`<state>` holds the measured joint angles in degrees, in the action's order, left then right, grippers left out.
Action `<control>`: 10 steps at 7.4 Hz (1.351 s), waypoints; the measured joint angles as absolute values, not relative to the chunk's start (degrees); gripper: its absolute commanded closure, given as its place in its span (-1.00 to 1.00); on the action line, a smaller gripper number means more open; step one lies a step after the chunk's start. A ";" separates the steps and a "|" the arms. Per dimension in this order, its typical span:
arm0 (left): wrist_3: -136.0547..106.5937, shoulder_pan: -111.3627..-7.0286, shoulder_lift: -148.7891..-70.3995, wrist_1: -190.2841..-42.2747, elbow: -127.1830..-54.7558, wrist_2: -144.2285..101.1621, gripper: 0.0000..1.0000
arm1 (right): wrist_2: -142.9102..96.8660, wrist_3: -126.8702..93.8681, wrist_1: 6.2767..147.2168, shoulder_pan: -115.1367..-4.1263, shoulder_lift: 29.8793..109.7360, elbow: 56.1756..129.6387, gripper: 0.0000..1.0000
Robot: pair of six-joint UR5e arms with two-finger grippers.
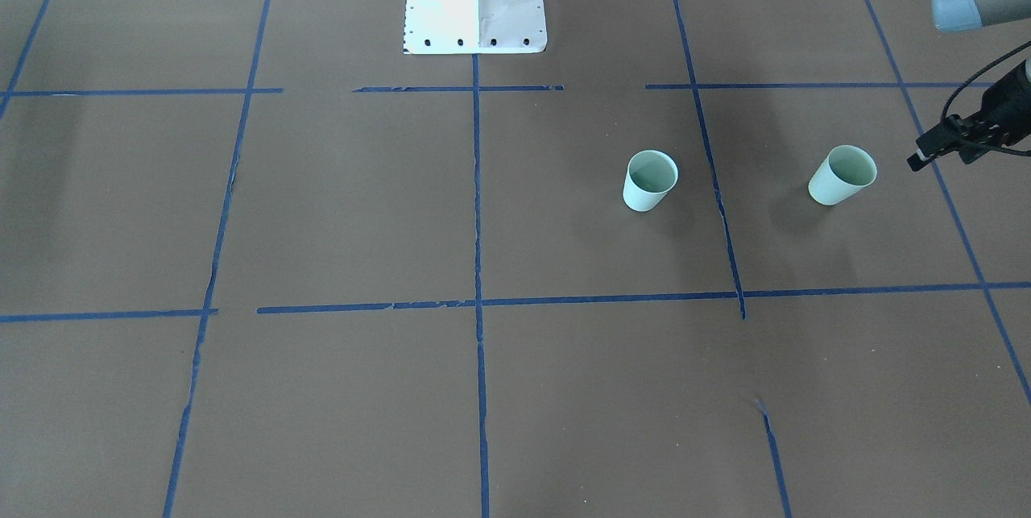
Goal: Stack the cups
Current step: 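Reach the left gripper down to the outer pale green cup and grasp it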
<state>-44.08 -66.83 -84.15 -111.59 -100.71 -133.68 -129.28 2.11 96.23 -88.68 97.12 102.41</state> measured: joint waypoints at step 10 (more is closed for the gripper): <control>-49.49 -57.94 -83.46 -117.40 -98.25 -131.34 1.00 | -129.29 2.11 96.24 -88.68 97.12 102.48 -1.00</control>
<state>-49.49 -57.94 -83.46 -117.40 -98.25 -131.34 -129.29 2.11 96.24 -88.68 97.12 102.48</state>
